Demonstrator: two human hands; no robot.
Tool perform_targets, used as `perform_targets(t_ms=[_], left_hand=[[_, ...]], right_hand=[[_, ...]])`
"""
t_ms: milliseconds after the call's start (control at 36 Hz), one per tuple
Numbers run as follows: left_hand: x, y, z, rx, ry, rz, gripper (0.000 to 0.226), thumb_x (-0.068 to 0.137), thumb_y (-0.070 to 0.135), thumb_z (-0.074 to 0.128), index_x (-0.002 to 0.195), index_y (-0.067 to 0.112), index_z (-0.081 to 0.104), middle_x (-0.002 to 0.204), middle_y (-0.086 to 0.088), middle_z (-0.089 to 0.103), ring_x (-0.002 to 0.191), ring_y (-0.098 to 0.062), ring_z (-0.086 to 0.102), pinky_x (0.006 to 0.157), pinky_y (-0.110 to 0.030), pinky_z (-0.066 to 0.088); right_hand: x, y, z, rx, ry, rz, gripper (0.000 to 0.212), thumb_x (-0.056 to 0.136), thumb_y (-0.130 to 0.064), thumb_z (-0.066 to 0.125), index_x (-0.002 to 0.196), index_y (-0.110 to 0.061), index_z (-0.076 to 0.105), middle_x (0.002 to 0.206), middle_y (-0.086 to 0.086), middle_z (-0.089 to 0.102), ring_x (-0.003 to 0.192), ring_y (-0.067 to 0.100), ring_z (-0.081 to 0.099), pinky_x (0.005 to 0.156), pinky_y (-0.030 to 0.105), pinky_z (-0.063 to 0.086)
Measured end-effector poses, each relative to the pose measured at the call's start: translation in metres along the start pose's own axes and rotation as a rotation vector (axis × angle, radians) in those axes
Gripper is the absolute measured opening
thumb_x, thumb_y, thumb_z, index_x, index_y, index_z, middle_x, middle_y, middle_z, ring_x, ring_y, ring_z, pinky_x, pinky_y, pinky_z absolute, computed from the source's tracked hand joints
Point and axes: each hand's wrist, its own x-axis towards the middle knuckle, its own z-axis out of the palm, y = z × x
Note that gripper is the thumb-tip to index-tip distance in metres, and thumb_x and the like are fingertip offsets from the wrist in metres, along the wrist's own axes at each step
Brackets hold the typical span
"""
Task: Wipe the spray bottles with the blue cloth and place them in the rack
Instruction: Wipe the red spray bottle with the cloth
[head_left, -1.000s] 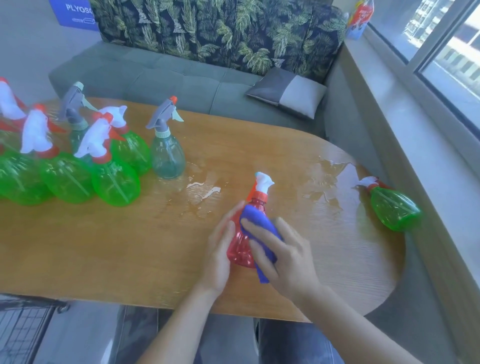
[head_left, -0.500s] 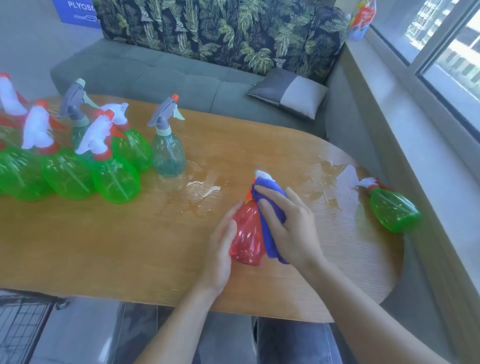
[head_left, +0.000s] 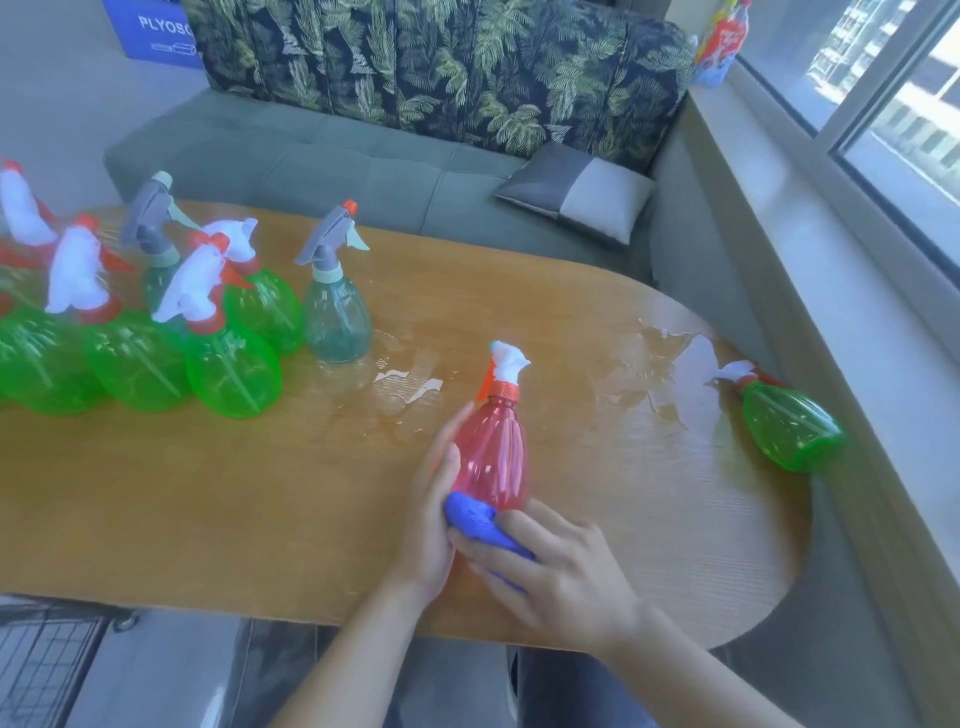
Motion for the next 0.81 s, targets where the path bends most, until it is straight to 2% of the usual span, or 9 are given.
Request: perform_targets(t_ms=[83, 139, 222, 306, 417, 611, 722, 806], left_hand=[[0.0, 0.002, 0.003, 0.034, 0.024, -0.012, 0.048, 0.111, 0.036, 0.041, 0.154, 0.023, 0.057, 0.154, 0.001, 0.063, 0.146, -0.021, 0.056, 0.12, -0.045, 0.044], [-0.001, 0.003, 0.004, 0.063, 0.023, -0.005, 0.049, 0.11, 0.05, 0.048, 0.153, 0.027, 0.059, 0.155, -0.002, 0.062, 0.147, -0.025, 0.055, 0.124, -0.054, 0.038], [-0.004, 0.007, 0.004, 0.108, 0.024, 0.005, 0.072, 0.094, 0.072, 0.067, 0.154, 0.032, 0.057, 0.153, -0.001, 0.063, 0.144, -0.024, 0.058, 0.121, -0.053, 0.042], [-0.005, 0.007, 0.003, 0.151, -0.002, 0.011, 0.079, 0.088, 0.066, 0.079, 0.155, 0.032, 0.055, 0.152, 0.003, 0.064, 0.143, -0.021, 0.059, 0.12, -0.051, 0.043], [-0.002, 0.002, 0.0, 0.144, -0.008, 0.018, 0.064, 0.092, 0.044, 0.074, 0.153, 0.033, 0.058, 0.151, -0.001, 0.064, 0.143, -0.025, 0.059, 0.123, -0.059, 0.04], [0.0, 0.0, 0.0, 0.08, -0.015, -0.036, 0.06, 0.096, 0.044, 0.068, 0.154, 0.034, 0.057, 0.155, 0.0, 0.062, 0.146, -0.025, 0.056, 0.124, -0.062, 0.038], [0.0, -0.005, -0.002, 0.095, -0.042, -0.062, 0.049, 0.107, 0.033, 0.051, 0.156, 0.035, 0.056, 0.161, 0.005, 0.056, 0.152, -0.02, 0.049, 0.128, -0.059, 0.032], [0.0, -0.007, -0.002, 0.148, -0.031, -0.057, 0.051, 0.11, 0.046, 0.045, 0.16, 0.037, 0.05, 0.166, 0.009, 0.05, 0.157, -0.016, 0.041, 0.13, -0.057, 0.027]], right_hand=[[-0.002, 0.005, -0.006, 0.087, 0.062, 0.092, 0.028, 0.103, -0.034, 0.063, 0.13, -0.034, 0.072, 0.095, -0.008, 0.044, 0.073, 0.015, 0.047, 0.061, 0.02, 0.033], [-0.004, 0.005, -0.01, 0.217, 0.146, 0.288, 0.028, 0.106, -0.038, 0.058, 0.132, -0.035, 0.068, 0.09, -0.008, 0.042, 0.073, 0.012, 0.048, 0.064, 0.018, 0.037], [-0.003, 0.006, -0.009, 0.44, 0.256, 0.672, 0.03, 0.103, -0.039, 0.057, 0.131, -0.036, 0.069, 0.093, -0.011, 0.054, 0.078, 0.012, 0.059, 0.072, 0.019, 0.047], [-0.002, 0.005, -0.004, 0.58, 0.23, 0.854, 0.031, 0.102, -0.039, 0.056, 0.131, -0.038, 0.067, 0.102, -0.01, 0.061, 0.091, 0.017, 0.065, 0.081, 0.023, 0.05], [-0.002, -0.001, -0.003, 0.674, 0.214, 0.914, 0.027, 0.106, -0.032, 0.056, 0.13, -0.038, 0.065, 0.114, -0.016, 0.065, 0.109, 0.012, 0.065, 0.094, 0.019, 0.047], [-0.001, -0.007, 0.001, 0.699, 0.231, 0.934, 0.033, 0.103, -0.03, 0.055, 0.135, -0.033, 0.061, 0.13, -0.024, 0.063, 0.126, 0.008, 0.06, 0.103, 0.018, 0.043], [0.001, -0.013, 0.003, 0.695, 0.241, 0.917, 0.034, 0.103, -0.031, 0.055, 0.137, -0.031, 0.059, 0.13, -0.021, 0.063, 0.126, 0.008, 0.06, 0.103, 0.017, 0.043], [0.004, -0.017, 0.003, 0.694, 0.249, 0.91, 0.035, 0.103, -0.038, 0.054, 0.137, -0.034, 0.059, 0.126, -0.018, 0.063, 0.121, 0.01, 0.062, 0.1, 0.016, 0.043]])
